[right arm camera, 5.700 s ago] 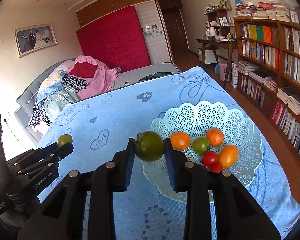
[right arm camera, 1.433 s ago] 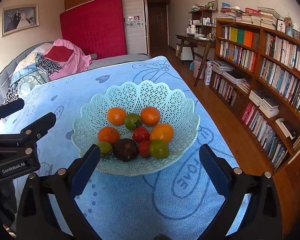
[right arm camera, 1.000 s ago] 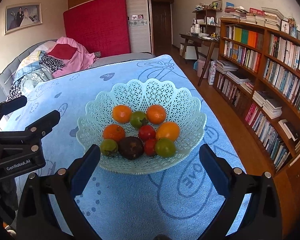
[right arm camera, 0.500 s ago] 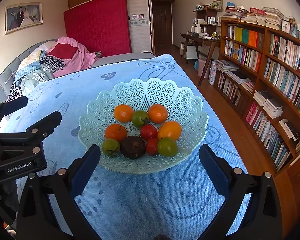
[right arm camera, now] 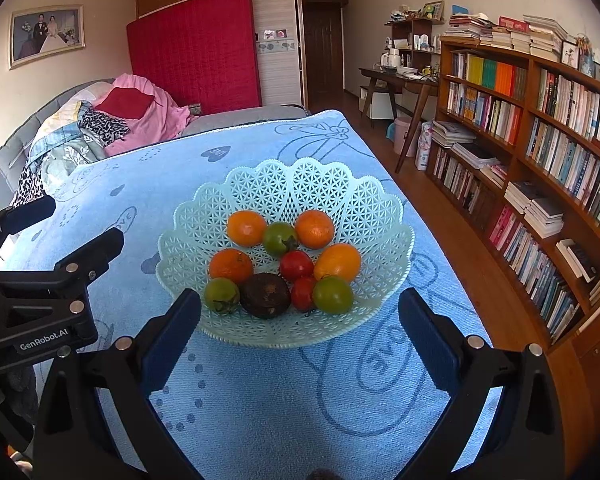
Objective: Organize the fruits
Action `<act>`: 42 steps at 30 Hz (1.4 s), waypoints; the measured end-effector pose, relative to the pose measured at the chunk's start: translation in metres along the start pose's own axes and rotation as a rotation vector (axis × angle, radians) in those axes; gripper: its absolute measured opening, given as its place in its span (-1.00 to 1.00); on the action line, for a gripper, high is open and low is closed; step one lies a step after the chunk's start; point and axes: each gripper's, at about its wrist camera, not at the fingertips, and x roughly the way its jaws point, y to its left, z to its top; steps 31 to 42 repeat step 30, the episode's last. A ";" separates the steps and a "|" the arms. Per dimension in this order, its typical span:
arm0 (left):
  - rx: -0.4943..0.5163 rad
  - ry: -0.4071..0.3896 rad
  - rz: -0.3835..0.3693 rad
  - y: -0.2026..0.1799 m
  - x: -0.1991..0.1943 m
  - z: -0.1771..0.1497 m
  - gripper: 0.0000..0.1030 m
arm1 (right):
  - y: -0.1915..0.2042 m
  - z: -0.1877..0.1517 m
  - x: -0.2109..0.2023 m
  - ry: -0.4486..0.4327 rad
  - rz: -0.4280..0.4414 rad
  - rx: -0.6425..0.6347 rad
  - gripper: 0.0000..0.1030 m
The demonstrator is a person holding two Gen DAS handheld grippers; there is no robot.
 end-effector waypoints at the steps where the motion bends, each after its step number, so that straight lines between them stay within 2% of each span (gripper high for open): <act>1: -0.001 0.001 0.000 0.000 0.000 0.000 0.88 | -0.001 0.001 -0.001 0.000 -0.001 0.001 0.95; 42: -0.002 0.018 -0.007 0.000 0.003 -0.004 0.88 | -0.004 0.001 -0.003 0.001 -0.012 0.004 0.95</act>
